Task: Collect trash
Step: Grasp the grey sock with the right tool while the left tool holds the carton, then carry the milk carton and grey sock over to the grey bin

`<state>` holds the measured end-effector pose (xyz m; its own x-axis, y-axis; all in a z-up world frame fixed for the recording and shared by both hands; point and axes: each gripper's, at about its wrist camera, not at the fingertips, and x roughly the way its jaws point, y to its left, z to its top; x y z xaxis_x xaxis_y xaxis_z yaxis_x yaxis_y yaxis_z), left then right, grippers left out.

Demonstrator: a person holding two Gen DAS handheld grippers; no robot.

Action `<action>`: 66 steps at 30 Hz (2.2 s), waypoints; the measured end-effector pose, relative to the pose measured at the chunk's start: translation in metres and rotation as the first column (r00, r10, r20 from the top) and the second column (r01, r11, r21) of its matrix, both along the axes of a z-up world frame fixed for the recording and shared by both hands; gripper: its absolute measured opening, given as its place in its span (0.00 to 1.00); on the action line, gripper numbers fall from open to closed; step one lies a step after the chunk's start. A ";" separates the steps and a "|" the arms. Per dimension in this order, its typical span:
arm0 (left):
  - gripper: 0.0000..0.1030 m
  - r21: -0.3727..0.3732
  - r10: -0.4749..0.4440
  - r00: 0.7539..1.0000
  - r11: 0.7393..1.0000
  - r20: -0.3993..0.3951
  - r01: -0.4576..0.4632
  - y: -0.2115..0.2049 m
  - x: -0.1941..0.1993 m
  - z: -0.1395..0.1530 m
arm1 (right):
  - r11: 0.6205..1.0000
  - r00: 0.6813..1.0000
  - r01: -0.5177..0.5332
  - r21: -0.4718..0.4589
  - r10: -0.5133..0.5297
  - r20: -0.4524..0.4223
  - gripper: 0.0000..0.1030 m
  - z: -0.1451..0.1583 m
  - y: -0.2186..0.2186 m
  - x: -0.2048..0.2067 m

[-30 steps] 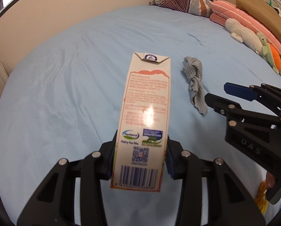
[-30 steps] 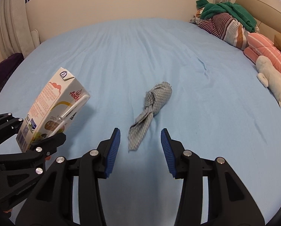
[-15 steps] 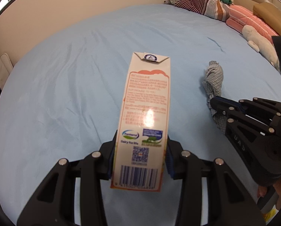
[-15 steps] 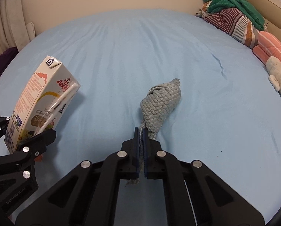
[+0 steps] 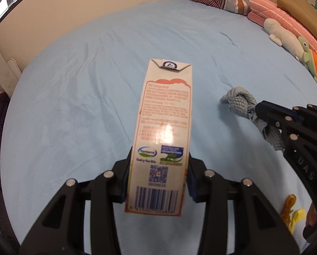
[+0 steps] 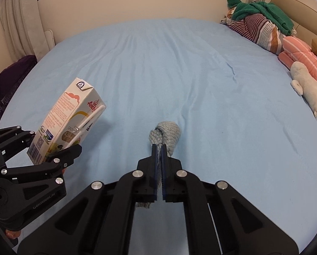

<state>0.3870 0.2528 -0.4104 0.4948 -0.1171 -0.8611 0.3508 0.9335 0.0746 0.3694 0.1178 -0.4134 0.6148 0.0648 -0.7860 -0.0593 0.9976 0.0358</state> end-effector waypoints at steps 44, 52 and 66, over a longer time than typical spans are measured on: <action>0.41 0.027 0.697 0.717 0.716 0.024 -0.697 0.223 -0.416 0.284 | 0.764 0.761 -0.645 0.025 0.640 0.104 0.02 0.285 0.209 -0.323; 0.41 0.014 0.883 0.470 0.469 0.020 -0.883 0.297 -0.509 0.293 | 0.595 0.592 -0.804 0.013 0.798 0.116 0.02 0.299 0.316 -0.395; 0.41 -0.054 0.959 0.283 0.283 0.010 -0.958 0.423 -0.601 0.299 | 0.432 0.425 -0.901 -0.033 0.897 0.122 0.02 0.309 0.479 -0.461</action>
